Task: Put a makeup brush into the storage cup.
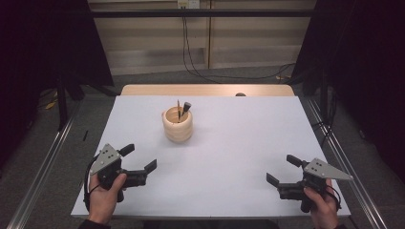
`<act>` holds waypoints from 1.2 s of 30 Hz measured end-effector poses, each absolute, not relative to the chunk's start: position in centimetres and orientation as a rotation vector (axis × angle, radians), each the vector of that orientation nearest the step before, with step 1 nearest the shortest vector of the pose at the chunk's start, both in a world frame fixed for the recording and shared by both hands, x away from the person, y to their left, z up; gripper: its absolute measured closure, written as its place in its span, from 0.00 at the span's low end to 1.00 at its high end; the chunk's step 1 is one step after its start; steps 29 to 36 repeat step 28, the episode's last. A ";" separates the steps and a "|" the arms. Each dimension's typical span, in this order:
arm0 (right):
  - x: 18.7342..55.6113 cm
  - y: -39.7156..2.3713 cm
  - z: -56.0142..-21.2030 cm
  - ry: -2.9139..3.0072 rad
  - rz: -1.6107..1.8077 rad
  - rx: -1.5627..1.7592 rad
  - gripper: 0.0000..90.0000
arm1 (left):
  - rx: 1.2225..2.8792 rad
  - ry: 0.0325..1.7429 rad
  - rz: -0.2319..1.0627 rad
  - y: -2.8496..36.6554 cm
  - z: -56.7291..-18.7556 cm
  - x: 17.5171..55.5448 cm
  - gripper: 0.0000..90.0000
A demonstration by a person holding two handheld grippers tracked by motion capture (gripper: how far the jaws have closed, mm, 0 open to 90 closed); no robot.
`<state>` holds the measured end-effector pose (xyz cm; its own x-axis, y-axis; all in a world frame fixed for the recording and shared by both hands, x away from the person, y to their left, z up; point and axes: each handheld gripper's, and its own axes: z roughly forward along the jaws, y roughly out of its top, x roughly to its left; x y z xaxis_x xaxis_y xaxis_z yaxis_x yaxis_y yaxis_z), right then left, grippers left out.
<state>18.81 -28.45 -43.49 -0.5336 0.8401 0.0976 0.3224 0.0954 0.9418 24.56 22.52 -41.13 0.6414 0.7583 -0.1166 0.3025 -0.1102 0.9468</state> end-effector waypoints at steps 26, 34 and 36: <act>18.5 -29.0 -43.5 1.870 1.446 1.153 0.00 | 1.642 0.898 0.505 24.5 -42.7 22.0 0.02; 18.6 -29.0 -43.6 1.872 1.441 1.153 0.00 | 1.636 0.907 0.486 24.4 -42.8 22.1 0.02; 18.6 -29.0 -43.6 1.872 1.441 1.153 0.00 | 1.636 0.907 0.486 24.4 -42.8 22.1 0.02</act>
